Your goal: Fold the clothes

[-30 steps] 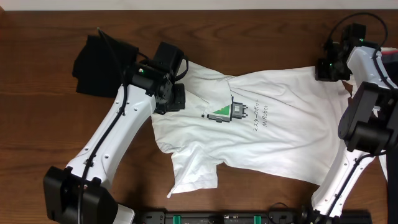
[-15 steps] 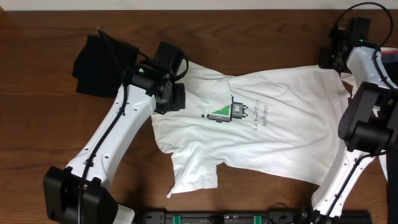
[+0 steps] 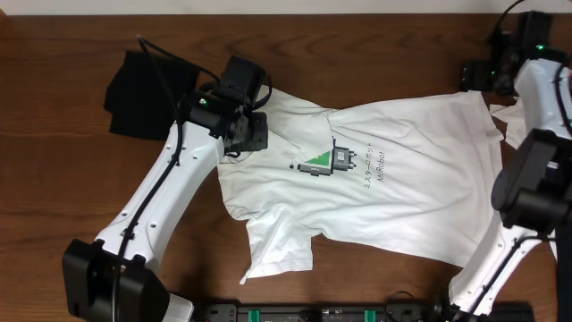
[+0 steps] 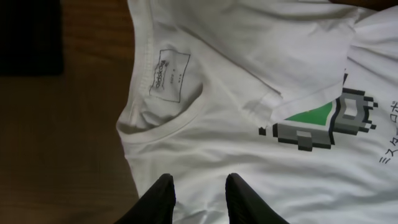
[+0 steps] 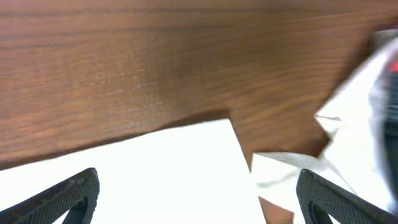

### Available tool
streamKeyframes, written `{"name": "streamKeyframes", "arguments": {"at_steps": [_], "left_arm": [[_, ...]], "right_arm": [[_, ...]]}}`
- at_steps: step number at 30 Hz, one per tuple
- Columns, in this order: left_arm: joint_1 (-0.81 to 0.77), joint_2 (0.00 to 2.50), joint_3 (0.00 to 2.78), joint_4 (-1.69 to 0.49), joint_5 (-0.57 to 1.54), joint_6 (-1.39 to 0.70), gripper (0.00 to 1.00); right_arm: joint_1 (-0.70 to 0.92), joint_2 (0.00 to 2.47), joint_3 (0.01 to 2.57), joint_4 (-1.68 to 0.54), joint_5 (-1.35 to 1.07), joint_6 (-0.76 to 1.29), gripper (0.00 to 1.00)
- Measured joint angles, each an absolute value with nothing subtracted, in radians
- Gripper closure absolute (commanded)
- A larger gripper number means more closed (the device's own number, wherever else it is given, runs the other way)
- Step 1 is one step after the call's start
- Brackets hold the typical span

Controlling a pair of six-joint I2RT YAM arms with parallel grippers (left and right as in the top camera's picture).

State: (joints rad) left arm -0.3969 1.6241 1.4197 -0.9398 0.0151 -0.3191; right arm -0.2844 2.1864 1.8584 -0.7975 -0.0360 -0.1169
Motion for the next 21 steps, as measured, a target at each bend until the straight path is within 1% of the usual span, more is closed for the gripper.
{"name": "streamKeyframes", "arguments": {"at_steps": [4, 8, 9, 10, 11, 16, 17, 21], "left_arm": [[-0.432, 1.639, 1.42, -0.939, 0.016, -0.282, 0.7], [-0.514, 1.667, 1.42, -0.938, 0.019, -0.197, 0.7], [-0.537, 1.678, 1.42, -0.938, 0.02, -0.172, 0.64], [-0.562, 1.692, 1.42, -0.938, 0.019, -0.145, 0.51], [-0.581, 1.703, 1.42, -0.937, 0.021, -0.125, 0.49], [-0.625, 1.747, 1.419, -0.934, 0.023, -0.119, 0.5], [-0.625, 1.747, 1.419, -0.926, 0.022, -0.129, 0.55], [-0.623, 1.747, 1.419, -0.863, 0.021, -0.196, 0.56]], "right_arm": [[-0.29, 2.168, 1.871, -0.819, -0.035, -0.117, 0.01], [-0.29, 2.168, 1.871, -0.826, -0.035, -0.117, 0.01], [-0.29, 2.168, 1.871, -0.825, -0.036, -0.117, 0.01], [-0.29, 2.168, 1.871, -0.826, -0.035, -0.117, 0.01], [-0.29, 2.168, 1.871, -0.826, -0.035, -0.117, 0.01], [-0.29, 2.168, 1.871, -0.826, -0.035, -0.117, 0.01], [-0.29, 2.168, 1.871, -0.826, -0.035, -0.117, 0.01], [-0.29, 2.168, 1.871, -0.826, -0.036, -0.117, 0.01]]}}
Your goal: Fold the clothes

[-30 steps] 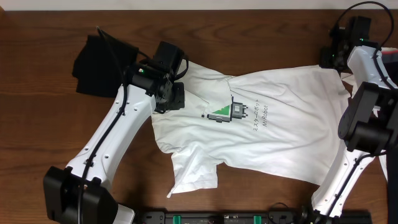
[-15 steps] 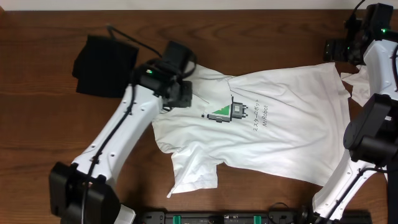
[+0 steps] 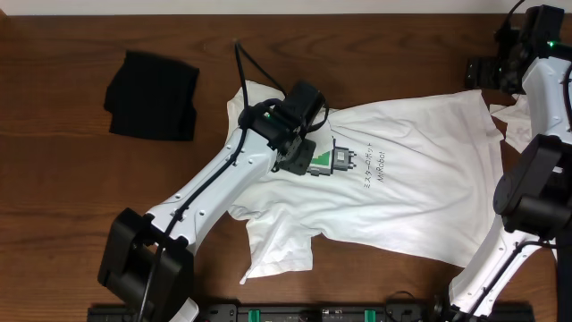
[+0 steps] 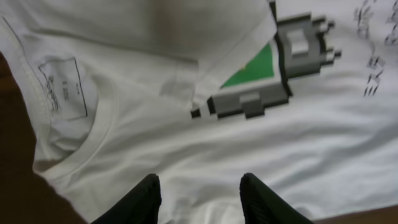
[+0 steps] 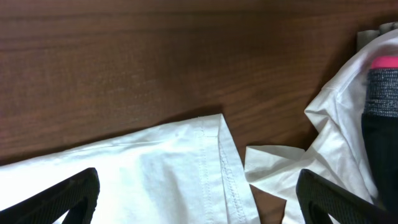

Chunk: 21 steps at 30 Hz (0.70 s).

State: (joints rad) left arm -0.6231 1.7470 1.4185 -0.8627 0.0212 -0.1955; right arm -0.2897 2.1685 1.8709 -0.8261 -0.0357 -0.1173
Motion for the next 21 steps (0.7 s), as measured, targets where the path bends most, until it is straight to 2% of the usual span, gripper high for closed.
{"name": "streamKeyframes", "arguments": {"at_steps": [11, 21], "left_arm": [[-0.623, 1.835, 1.419, -0.734, -0.016, -0.393, 0.56], [-0.623, 1.96, 1.419, -0.665, -0.068, -0.446, 0.56]], "right_arm": [[-0.29, 2.168, 1.871, -0.826, -0.035, -0.117, 0.01], [-0.29, 2.168, 1.871, -0.826, -0.035, -0.117, 0.01]]}}
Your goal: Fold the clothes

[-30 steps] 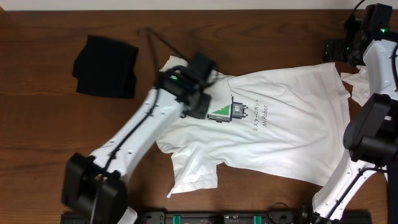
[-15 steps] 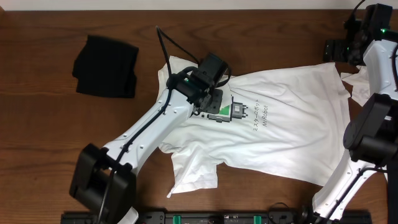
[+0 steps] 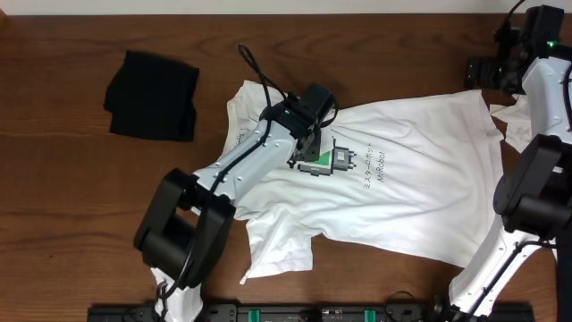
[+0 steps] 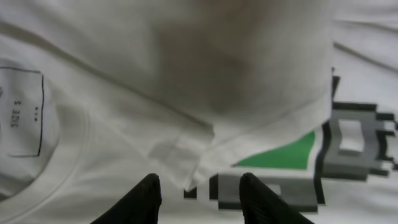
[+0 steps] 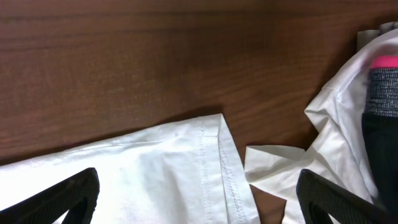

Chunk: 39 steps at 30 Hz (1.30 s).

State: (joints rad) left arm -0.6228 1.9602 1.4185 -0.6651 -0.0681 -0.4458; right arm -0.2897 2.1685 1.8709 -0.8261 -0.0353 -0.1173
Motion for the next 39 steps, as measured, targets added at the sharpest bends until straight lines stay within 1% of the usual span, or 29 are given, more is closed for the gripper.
{"name": "streamKeyframes", "arguments": {"at_steps": [7, 16, 19, 22, 32, 39], "left_arm": [[-0.623, 2.011, 1.419, -0.637, -0.128, -0.449, 0.56], [-0.623, 2.043, 1.419, -0.615, -0.147, -0.459, 0.57], [-0.623, 2.043, 1.419, -0.611, -0.163, -0.498, 0.58], [-0.623, 2.043, 1.419, -0.611, -0.167, -0.548, 0.62], [-0.623, 2.043, 1.419, -0.601, -0.172, -0.754, 0.61], [-0.623, 2.043, 1.419, -0.6, -0.172, -0.839, 0.61]], "right_arm": [[-0.29, 2.168, 1.871, -0.826, -0.035, -0.117, 0.01], [-0.29, 2.168, 1.871, -0.826, -0.035, -0.117, 0.01], [-0.29, 2.168, 1.871, -0.826, -0.035, -0.117, 0.01], [-0.29, 2.168, 1.871, -0.826, -0.035, -0.117, 0.01], [-0.29, 2.168, 1.871, -0.826, -0.035, -0.117, 0.01], [-0.29, 2.168, 1.871, -0.826, -0.035, -0.117, 0.01]]}}
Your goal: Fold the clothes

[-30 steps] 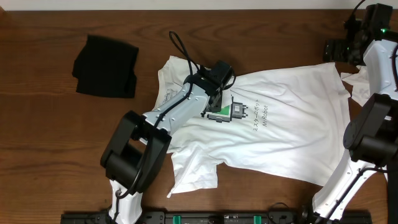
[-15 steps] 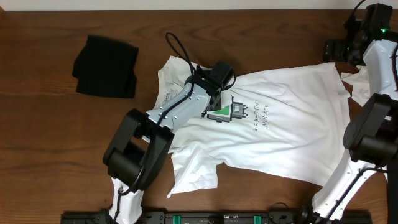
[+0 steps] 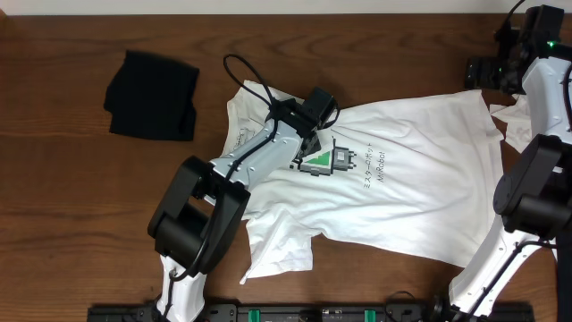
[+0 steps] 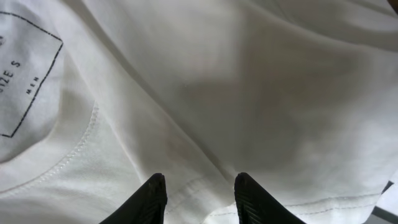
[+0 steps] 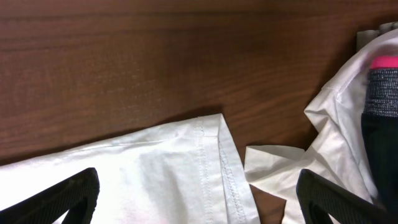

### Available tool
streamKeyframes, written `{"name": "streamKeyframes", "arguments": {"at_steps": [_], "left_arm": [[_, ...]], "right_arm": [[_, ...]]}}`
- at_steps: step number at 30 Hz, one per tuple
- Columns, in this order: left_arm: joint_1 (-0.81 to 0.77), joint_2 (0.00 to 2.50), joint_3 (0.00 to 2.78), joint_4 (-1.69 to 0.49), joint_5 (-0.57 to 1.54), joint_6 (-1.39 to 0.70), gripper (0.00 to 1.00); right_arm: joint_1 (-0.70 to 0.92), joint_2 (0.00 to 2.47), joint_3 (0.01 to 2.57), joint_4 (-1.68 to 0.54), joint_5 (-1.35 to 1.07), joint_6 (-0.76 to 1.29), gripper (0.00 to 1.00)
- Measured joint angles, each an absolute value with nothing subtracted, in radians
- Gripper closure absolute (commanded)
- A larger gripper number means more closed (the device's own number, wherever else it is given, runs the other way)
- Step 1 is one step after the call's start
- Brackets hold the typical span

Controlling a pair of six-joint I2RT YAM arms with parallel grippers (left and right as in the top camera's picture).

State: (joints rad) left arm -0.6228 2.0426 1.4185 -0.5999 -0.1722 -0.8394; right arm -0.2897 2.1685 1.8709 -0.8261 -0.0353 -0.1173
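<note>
A white T-shirt (image 3: 402, 183) with a green and grey pixel print lies spread across the table, one sleeve folded in over the print. My left gripper (image 3: 313, 112) is down on that folded sleeve near the collar. Close up, the left gripper (image 4: 200, 196) is open, its fingers (image 4: 153, 200) straddling the sleeve's stitched hem, the size label at left. My right gripper (image 5: 198, 196) is open wide above the shirt's far right hem corner (image 5: 217, 134); the right gripper (image 3: 490, 73) sits at the table's back right.
A folded black garment (image 3: 150, 82) lies at the back left. A heap of white cloth (image 5: 336, 143) with a grey and pink item (image 5: 380, 84) sits by the right edge. Bare wood table (image 3: 80, 197) surrounds the shirt.
My left gripper has dropped closer onto the folded-in sleeve and shifted slightly; the print has left its view and the hem fold fills it. The right gripper has not moved.
My left gripper was open over the collar at the shirt's left. Then it stood further right, over the sleeve folded onto the print, then lower over that fold's edge. Now it is right down on the sleeve hem, still open. The right gripper stayed open over the far right hem.
</note>
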Motion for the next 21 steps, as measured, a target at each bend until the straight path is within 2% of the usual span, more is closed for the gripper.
{"name": "streamKeyframes", "arguments": {"at_steps": [13, 16, 20, 21], "left_arm": [[-0.623, 2.088, 1.419, -0.596, -0.173, -0.872, 0.62], [-0.623, 2.09, 1.419, -0.59, -0.175, -0.881, 0.77], [-0.623, 2.09, 1.419, -0.589, -0.176, -0.884, 0.81], [-0.623, 2.09, 1.419, -0.59, -0.176, -0.886, 0.85]], "right_arm": [[-0.29, 2.168, 1.871, -0.826, -0.035, -0.117, 0.01], [-0.29, 2.168, 1.871, -0.826, -0.035, -0.117, 0.01], [-0.29, 2.168, 1.871, -0.826, -0.035, -0.117, 0.01], [-0.29, 2.168, 1.871, -0.826, -0.035, -0.117, 0.01]]}}
